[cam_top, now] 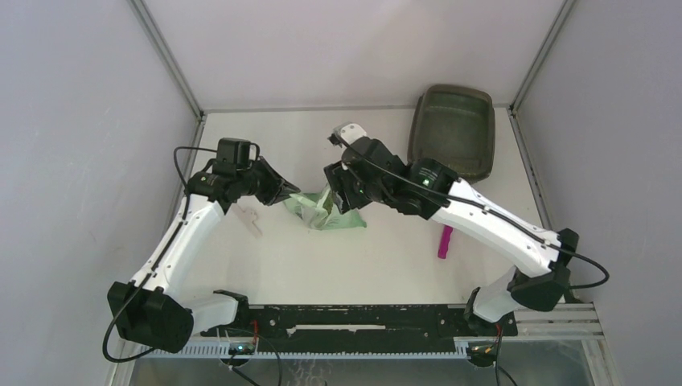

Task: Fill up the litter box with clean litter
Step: Open the cat litter bag at the center of the board.

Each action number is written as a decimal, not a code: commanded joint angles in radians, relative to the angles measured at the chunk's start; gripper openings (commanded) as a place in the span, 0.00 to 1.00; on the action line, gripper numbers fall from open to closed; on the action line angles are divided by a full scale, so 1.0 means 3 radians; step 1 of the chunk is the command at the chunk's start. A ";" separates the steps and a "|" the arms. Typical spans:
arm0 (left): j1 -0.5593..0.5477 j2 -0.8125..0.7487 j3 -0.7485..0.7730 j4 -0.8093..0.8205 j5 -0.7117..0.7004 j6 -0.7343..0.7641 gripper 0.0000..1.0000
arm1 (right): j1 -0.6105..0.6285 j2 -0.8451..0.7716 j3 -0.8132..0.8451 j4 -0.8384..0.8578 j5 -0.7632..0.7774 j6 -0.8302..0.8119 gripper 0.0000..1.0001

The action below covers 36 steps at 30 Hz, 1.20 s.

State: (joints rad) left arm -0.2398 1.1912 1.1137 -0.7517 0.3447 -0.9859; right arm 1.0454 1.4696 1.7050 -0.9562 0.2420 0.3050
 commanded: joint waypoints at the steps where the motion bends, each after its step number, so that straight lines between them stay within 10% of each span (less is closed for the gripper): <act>1: 0.0031 -0.0065 0.0306 0.0149 0.0103 0.0052 0.00 | 0.0062 0.0303 0.0452 -0.0300 0.0295 0.0122 0.65; 36: 0.0145 0.0454 0.0189 0.0394 -0.0278 0.0189 0.00 | -0.0518 0.0796 -0.0350 0.0216 0.0188 0.0357 0.10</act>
State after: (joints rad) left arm -0.2096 1.3090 1.1545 -0.6662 0.3611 -0.9855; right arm 0.9085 1.6691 1.5608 -0.9077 0.2806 0.4175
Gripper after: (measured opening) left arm 0.060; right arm 0.133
